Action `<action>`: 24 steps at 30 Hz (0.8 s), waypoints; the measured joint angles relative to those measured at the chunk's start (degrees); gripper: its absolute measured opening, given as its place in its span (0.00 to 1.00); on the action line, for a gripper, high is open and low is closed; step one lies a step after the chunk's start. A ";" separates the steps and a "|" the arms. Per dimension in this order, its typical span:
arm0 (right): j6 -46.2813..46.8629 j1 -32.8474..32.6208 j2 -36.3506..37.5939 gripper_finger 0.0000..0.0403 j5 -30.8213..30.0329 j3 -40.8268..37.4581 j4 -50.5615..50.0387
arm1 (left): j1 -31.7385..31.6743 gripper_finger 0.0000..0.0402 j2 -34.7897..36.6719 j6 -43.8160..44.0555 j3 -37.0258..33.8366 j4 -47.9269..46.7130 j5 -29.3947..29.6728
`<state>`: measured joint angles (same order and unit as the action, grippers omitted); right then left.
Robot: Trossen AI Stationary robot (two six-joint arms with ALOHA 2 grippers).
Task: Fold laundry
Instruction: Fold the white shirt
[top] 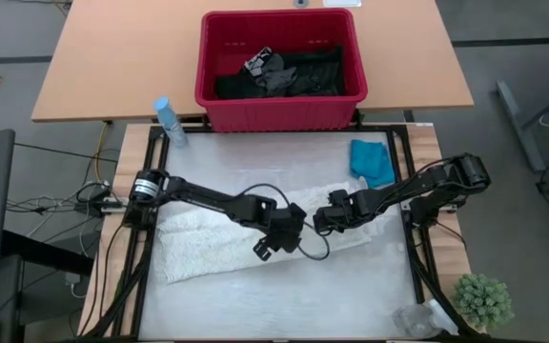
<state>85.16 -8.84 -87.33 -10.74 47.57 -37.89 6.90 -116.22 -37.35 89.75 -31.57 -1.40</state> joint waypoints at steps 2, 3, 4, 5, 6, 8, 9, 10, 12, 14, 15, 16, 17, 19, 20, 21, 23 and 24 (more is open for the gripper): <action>-0.14 0.00 0.00 0.45 -0.07 0.00 -0.05 | -0.91 0.42 0.82 2.32 1.93 -2.23 -1.99; -0.14 0.00 0.00 0.45 -0.15 0.00 -0.13 | -1.39 0.42 1.24 3.17 2.78 -3.13 -2.63; -0.14 0.00 0.00 0.45 -0.38 0.00 -0.22 | -1.78 0.42 1.96 4.16 3.56 -2.90 -2.87; -0.16 0.00 0.00 0.45 -0.54 0.00 -0.22 | -2.30 0.42 2.76 4.88 4.20 -2.71 -2.91; -0.14 0.00 0.00 0.45 -0.77 0.00 -0.26 | -2.77 0.41 3.79 5.35 4.89 -3.10 -3.12; -0.25 0.00 0.00 0.45 -1.23 0.00 -0.03 | -3.71 0.40 6.53 6.75 6.34 -4.23 -4.21; -0.75 0.00 0.11 0.45 -1.40 0.00 0.27 | -4.18 0.39 8.17 7.65 7.13 -4.31 -4.77; -1.43 0.00 0.28 0.45 -1.58 0.00 0.76 | -4.58 0.37 10.12 8.57 7.72 -4.61 -5.16; -3.00 0.00 0.61 0.45 -1.66 0.05 1.59 | -5.49 0.34 14.13 10.68 8.83 -5.09 -5.26; -4.70 0.28 1.23 0.45 -1.65 0.07 1.54 | -6.31 0.31 18.59 13.51 8.99 -4.67 -3.66; -5.10 0.57 1.77 0.45 -1.61 0.07 1.15 | -6.71 0.29 21.06 15.17 9.03 -4.31 -2.75; -5.08 0.88 2.56 0.45 -1.55 0.07 0.20 | -7.05 0.28 23.13 16.89 9.06 -4.31 -1.48; -5.08 1.19 3.22 0.45 -1.53 0.07 -0.64 | -7.45 0.27 24.96 18.41 9.07 -4.40 -0.94; -5.09 2.04 5.18 0.45 -1.54 0.07 -2.92 | -7.98 0.24 28.06 21.20 9.05 -5.01 -0.44; -4.96 2.49 6.11 0.45 -1.51 0.07 -3.98 | -8.13 0.23 29.19 22.39 8.69 -4.90 -0.38; -4.78 3.04 7.14 0.45 -1.60 0.07 -4.94 | -8.24 0.23 30.16 23.25 8.43 -5.21 -0.37; -4.84 4.00 9.37 0.45 -1.99 0.07 -6.41 | -8.24 0.22 31.32 24.34 8.31 -7.11 0.37; -4.82 4.45 10.51 0.45 -2.31 0.07 -6.65 | -8.22 0.21 31.64 24.65 8.31 -7.78 0.83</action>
<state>80.34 -4.39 -76.82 -13.05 47.64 -44.54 -1.33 -84.58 -12.71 98.06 -39.35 -0.57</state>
